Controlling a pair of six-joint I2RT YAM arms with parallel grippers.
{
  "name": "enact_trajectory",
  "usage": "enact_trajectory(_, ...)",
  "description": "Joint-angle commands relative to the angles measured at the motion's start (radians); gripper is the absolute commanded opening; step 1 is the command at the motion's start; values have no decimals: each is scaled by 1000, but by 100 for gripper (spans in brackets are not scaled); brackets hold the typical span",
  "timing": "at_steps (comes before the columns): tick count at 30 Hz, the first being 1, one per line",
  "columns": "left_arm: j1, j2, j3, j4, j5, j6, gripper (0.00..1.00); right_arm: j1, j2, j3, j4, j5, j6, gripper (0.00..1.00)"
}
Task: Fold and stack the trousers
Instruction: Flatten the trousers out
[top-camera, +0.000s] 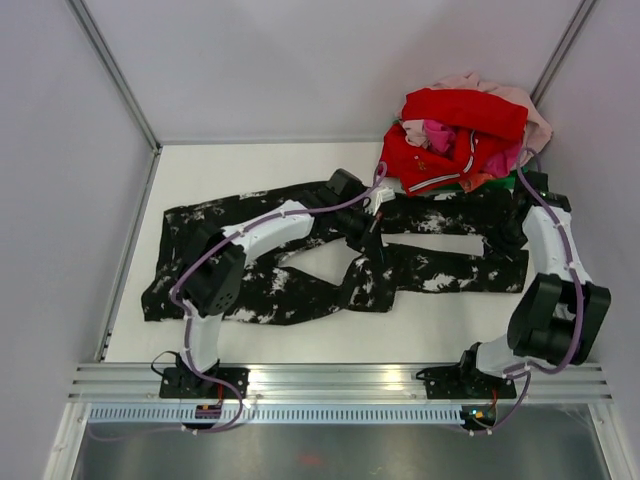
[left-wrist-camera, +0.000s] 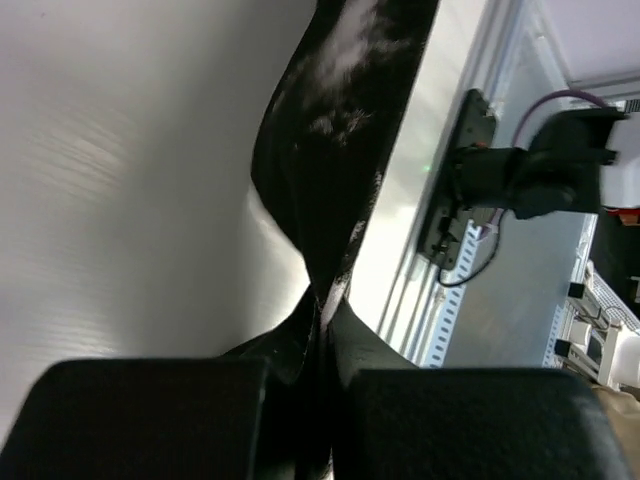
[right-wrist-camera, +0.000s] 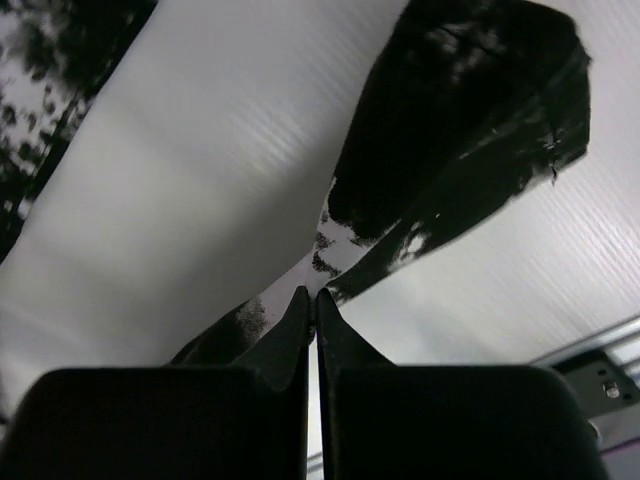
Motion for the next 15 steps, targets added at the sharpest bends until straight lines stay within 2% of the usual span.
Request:
enact_trajectory(1,19,101,75,-80,-18,-6,2,-37,105,3,205,172,-26,0)
enact_trajectory(5,-10,180,95,-60,-164,-10,4,-44,239,50,225,276,-34,0)
enact_trajectory(8,-22,191,130,-66,-232,-8,17,-57,335,99,245,316,-43,0)
enact_trajectory(9,-21,172,133,-63,-242,-14,34,-59,369,124,254,309,-49,0)
enact_trajectory(10,-21,159,138,-64,-282,-11,46,-59,380,139,273,297,-57,0)
enact_trajectory(11,-21,140,143,-81,-305,-8,98,-59,386,150,288,274,-79,0)
enact_trajectory(14,-15,67,176,-149,-400,23,100,-59,374,173,342,269,-118,0)
enact_trajectory(15,-15,12,163,-187,-475,29,100,-59,372,182,343,272,-124,1)
